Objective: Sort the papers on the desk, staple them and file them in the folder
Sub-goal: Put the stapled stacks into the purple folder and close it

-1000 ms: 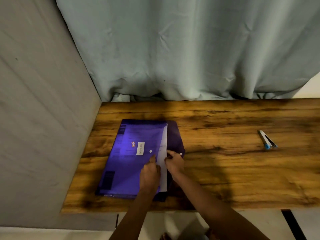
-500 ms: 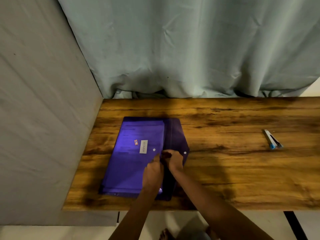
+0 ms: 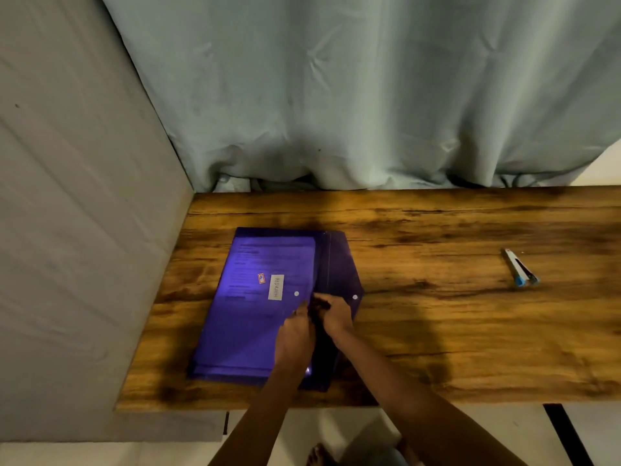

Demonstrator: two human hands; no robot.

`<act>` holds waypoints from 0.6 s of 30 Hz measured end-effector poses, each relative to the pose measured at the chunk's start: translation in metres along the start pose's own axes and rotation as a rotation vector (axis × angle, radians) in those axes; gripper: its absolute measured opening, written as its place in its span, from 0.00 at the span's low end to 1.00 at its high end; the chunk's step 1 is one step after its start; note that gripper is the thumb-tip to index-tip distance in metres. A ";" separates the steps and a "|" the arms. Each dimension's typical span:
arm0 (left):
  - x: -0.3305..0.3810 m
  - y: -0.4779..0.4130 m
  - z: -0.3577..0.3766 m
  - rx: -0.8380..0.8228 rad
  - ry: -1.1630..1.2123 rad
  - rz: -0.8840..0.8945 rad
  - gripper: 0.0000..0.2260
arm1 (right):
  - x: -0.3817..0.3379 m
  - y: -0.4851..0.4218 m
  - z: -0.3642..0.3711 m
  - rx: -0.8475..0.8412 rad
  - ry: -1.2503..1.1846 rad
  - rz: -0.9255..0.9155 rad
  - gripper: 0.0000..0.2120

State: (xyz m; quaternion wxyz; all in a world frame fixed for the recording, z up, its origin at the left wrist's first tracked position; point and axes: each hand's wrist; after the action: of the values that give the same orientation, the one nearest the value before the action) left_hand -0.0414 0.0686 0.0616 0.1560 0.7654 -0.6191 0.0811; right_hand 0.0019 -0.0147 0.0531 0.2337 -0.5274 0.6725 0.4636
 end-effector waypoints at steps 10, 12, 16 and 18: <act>-0.005 0.002 0.012 -0.042 0.032 0.007 0.19 | 0.004 -0.008 -0.013 -0.096 -0.011 0.013 0.20; -0.011 0.005 0.017 -0.014 0.013 0.049 0.18 | 0.008 -0.005 -0.019 0.025 0.120 -0.098 0.21; -0.033 0.002 0.036 0.117 0.133 0.246 0.19 | 0.021 0.007 -0.027 0.329 0.464 -0.203 0.29; -0.047 -0.001 0.040 0.086 0.097 0.266 0.26 | 0.027 0.011 -0.029 0.389 0.409 -0.144 0.34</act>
State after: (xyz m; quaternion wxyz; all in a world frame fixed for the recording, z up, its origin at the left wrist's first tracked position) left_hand -0.0538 0.0979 0.0089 0.1406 0.6776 -0.7029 0.1646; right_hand -0.0121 -0.0535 0.0488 0.2223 -0.6015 0.7429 0.1922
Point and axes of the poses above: each hand's wrist, its own y-axis away from the middle knuckle, its own z-axis out of the palm, x = y × z, and after that the axes turned 4 degrees about y, right-handed
